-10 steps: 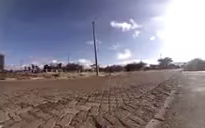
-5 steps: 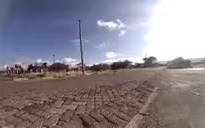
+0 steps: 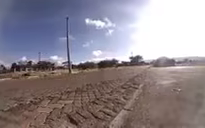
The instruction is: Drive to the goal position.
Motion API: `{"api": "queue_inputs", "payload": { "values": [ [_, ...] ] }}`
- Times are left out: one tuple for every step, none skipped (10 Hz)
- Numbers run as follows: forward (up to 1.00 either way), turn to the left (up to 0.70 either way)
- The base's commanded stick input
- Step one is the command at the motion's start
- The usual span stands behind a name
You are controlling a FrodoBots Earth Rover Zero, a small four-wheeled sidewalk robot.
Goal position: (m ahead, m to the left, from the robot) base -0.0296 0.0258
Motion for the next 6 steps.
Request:
{"api": "queue_inputs", "payload": {
  "values": [
    [0.00, -0.45],
    [0.00, -0.45],
    [0.00, -0.45],
    [0.00, -0.45],
    [0.00, -0.45],
    [0.00, -0.45]
  ]
}}
